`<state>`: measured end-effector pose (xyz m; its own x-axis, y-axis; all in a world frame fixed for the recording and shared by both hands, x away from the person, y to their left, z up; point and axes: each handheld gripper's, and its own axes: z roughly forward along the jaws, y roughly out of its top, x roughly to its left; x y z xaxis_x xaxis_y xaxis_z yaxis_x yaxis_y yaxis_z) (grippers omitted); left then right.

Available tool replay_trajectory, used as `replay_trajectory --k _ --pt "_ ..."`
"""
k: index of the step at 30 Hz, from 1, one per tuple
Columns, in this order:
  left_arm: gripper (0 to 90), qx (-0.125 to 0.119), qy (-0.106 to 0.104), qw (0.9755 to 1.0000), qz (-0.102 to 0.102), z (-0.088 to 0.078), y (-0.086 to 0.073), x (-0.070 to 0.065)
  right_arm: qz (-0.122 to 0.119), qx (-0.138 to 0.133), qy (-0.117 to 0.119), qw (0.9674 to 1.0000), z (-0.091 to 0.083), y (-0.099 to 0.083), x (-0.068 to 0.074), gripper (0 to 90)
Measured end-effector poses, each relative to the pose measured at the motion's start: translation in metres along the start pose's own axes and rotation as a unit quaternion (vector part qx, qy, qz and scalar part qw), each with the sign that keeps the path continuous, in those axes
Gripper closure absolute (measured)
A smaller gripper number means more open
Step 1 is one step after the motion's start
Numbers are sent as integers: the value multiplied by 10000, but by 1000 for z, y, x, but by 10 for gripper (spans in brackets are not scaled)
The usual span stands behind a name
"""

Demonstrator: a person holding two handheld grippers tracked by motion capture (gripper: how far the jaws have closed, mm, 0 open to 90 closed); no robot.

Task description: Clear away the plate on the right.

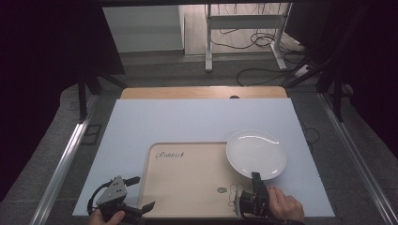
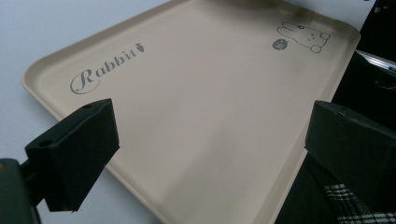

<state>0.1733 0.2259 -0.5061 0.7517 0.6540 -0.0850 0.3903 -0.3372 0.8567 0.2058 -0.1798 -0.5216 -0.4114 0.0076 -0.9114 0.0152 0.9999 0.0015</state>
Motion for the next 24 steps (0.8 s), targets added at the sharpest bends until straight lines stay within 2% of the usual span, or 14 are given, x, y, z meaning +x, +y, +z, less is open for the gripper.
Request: replay_trajectory --k 2,5,7,8,9,15,17,20,22,23,24 --pt "25 -2 4 10000 1 0 0 0 23 -167 -5 9999 0 3 2 842" --pt "25 -1 3 10000 3 0 0 0 -49 -146 33 9999 -3 6 1 842" --pt "25 -1 1 10000 -1 0 0 0 -7 -278 -9 9996 -2 7 3 842" --pt "25 -3 4 10000 1 0 0 0 -46 -182 35 9998 -5 9 2 842" --pt "25 -3 5 10000 -2 0 0 0 -5 -308 -1 9995 -4 9 3 842" --pt "25 -2 3 10000 -3 0 0 0 -60 -372 13 9993 -10 17 3 841" --pt "25 -1 5 10000 -1 0 0 0 14 -633 -70 9980 -9 20 5 841" --pt "25 -2 5 10000 -3 0 0 0 -115 -497 26 9987 -14 23 3 841" --pt "25 -3 6 10000 -2 0 0 0 -126 -514 -1 9986 -16 26 4 841" --pt "25 -4 5 10000 -4 0 0 0 -97 -673 -19 9977 -14 27 5 841" --pt "25 -3 5 10000 -3 0 0 0 -116 -646 24 9978 -15 28 5 841"
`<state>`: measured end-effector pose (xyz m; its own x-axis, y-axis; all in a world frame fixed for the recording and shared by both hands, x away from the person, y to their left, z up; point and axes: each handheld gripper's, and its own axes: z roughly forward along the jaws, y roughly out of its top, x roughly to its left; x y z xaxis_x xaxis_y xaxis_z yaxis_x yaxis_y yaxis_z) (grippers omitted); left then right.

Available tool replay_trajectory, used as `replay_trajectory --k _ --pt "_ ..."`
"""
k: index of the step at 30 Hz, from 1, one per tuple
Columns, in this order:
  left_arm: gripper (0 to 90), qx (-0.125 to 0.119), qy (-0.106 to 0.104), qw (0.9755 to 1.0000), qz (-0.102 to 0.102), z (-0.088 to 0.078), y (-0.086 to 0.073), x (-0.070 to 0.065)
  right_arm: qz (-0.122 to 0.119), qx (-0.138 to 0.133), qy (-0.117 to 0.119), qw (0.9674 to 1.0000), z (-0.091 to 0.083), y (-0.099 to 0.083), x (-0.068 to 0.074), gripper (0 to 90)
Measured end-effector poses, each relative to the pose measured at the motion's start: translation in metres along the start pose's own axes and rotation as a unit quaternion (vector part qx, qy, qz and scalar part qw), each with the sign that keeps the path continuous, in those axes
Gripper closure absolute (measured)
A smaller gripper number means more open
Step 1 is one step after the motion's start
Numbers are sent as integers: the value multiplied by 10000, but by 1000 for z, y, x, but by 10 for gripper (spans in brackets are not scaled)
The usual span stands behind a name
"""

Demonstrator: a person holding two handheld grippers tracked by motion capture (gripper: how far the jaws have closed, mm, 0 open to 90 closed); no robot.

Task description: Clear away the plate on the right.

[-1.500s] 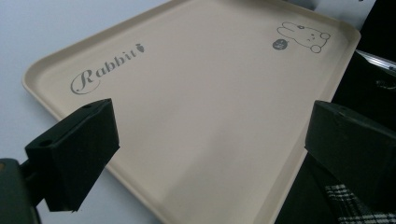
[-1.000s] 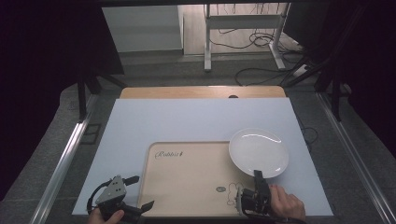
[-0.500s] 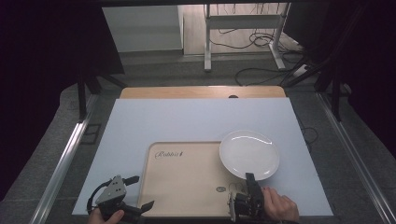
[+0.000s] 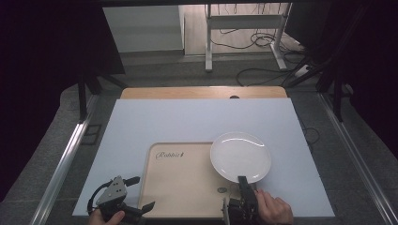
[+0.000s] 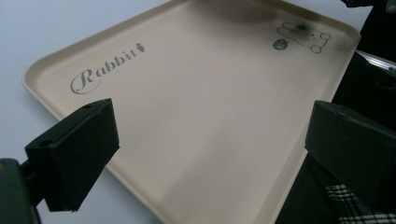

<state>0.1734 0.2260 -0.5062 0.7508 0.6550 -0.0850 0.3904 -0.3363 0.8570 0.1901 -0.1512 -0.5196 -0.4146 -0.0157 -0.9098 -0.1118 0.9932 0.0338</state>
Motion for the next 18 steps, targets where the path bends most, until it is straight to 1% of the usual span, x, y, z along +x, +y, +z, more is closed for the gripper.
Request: replay_trajectory --k 3,4,5,6,9,11,13,15,16,17,18 --pt "25 -7 5 10000 1 0 0 0 -70 45 -25 10000 -3 5 0 841" --pt "25 -8 4 10000 1 0 0 0 -47 -124 -21 9999 -1 7 2 841" --pt "25 -7 4 10000 0 0 0 0 -83 -84 11 9999 -2 8 2 840" --pt "25 -8 4 10000 -2 0 0 0 -46 -203 -31 9998 0 9 4 840" --pt "25 -6 2 10000 2 0 0 0 -81 -217 -28 9997 -1 12 4 840" --pt "25 -6 3 10000 1 0 0 0 -126 -318 -25 9994 -1 17 5 839" --pt "25 -4 4 10000 5 0 0 0 -118 -330 -23 9994 -2 18 6 839" --pt "25 -5 -1 10000 1 0 0 0 -130 -361 27 9993 -3 21 6 839" --pt "25 -3 -1 10000 4 0 0 0 -179 -346 59 9992 -4 24 6 839" --pt "25 -3 -1 10000 4 0 0 0 -143 -434 23 9990 -3 25 8 839" --pt "25 -2 -1 10000 9 0 0 0 -160 -470 19 9988 -2 26 8 839"
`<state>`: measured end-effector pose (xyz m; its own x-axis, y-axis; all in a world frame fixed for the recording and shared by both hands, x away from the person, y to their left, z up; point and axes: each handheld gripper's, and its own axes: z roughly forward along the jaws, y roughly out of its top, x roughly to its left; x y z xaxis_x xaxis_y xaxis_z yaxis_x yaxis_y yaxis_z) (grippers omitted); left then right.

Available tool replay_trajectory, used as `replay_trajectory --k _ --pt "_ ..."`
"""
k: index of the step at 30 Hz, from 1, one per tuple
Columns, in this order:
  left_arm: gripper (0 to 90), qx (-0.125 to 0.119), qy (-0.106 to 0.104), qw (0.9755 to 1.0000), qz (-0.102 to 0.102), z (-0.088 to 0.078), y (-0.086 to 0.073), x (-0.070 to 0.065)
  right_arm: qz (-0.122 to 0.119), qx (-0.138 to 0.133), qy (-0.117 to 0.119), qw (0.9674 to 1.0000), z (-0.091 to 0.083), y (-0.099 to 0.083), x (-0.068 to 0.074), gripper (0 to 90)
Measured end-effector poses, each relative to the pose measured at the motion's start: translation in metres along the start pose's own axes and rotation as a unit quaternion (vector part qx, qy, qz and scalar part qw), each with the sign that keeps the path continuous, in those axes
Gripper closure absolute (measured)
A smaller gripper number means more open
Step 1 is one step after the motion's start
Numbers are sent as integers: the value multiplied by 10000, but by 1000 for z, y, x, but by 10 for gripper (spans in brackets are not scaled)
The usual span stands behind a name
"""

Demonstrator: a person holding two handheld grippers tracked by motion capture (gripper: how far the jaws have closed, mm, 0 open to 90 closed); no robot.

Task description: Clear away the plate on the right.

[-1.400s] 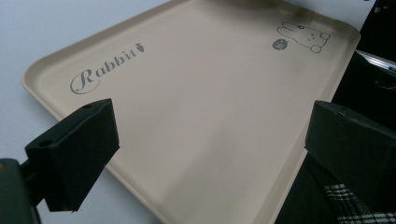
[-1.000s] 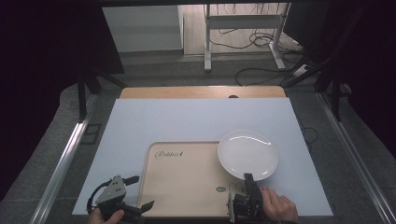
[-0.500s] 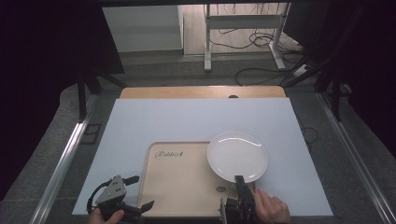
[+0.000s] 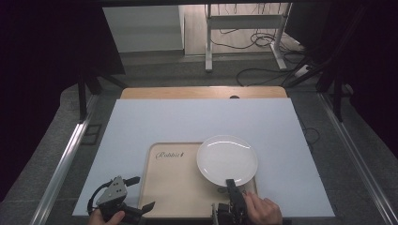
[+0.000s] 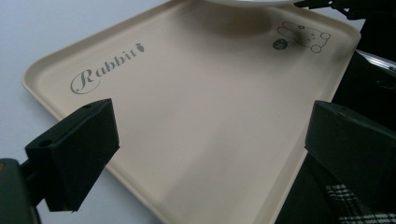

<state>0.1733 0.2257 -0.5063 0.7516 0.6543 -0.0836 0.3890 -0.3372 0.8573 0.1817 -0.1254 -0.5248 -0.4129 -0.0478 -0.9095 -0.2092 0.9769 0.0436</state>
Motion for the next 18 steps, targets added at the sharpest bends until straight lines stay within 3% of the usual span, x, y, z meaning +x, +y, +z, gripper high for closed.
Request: replay_trajectory --k 10,11,12,18 --pt "25 4 0 10000 12 0 0 0 -79 -193 65 9998 1 14 4 838" --pt "25 3 1 10000 13 0 0 0 -126 -112 127 9998 -1 16 4 838" --pt "25 3 1 10000 14 0 0 0 -90 -233 95 9996 1 16 5 838" --pt "25 4 3 10000 21 0 0 0 -145 -331 144 9992 2 24 8 837"
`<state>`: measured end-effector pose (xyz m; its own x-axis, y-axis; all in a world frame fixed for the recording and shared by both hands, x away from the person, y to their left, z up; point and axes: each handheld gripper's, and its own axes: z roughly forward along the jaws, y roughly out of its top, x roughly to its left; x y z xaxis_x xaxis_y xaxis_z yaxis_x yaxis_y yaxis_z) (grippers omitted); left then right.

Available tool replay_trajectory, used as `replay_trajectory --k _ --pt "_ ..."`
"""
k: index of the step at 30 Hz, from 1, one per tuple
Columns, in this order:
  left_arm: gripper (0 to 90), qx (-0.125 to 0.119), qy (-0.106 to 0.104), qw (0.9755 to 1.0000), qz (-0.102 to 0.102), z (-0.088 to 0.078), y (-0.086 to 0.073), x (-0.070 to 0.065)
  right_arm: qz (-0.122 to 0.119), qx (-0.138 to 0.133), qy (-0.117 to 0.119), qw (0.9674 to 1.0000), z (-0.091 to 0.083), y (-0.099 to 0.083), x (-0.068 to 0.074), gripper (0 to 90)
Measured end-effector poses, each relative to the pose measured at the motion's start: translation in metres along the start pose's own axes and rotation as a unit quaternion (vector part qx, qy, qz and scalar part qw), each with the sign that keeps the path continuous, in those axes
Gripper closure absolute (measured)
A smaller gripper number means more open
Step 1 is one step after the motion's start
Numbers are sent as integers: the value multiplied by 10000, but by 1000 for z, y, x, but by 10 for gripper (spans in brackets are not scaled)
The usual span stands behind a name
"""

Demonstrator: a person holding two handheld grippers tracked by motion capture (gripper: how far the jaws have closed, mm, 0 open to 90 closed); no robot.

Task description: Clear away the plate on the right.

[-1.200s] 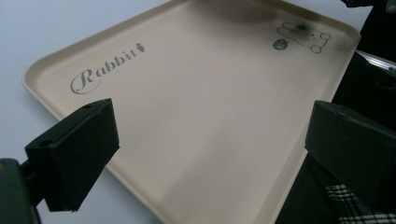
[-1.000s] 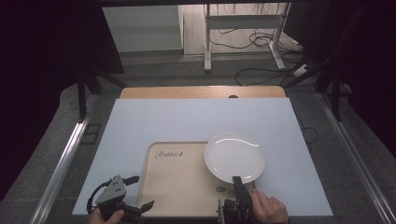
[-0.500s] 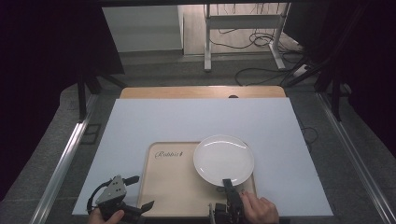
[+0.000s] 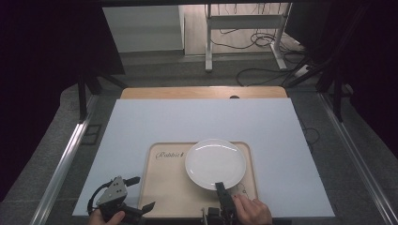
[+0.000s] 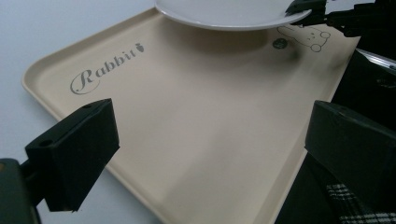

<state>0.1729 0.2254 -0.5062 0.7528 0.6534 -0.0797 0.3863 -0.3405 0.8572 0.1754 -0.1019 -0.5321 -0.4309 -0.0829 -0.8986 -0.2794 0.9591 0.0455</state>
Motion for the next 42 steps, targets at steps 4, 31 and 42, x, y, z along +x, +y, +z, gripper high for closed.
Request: replay_trajectory --k 4,31,42 --pt "25 4 -1 10000 6 0 0 0 -53 -60 71 9999 2 4 3 836" --pt "26 50 10 10000 72 1 1 -1 -167 -44 422 9990 6 21 17 857" --pt "26 103 22 9998 155 2 1 -3 -184 -68 574 9982 9 22 22 834"
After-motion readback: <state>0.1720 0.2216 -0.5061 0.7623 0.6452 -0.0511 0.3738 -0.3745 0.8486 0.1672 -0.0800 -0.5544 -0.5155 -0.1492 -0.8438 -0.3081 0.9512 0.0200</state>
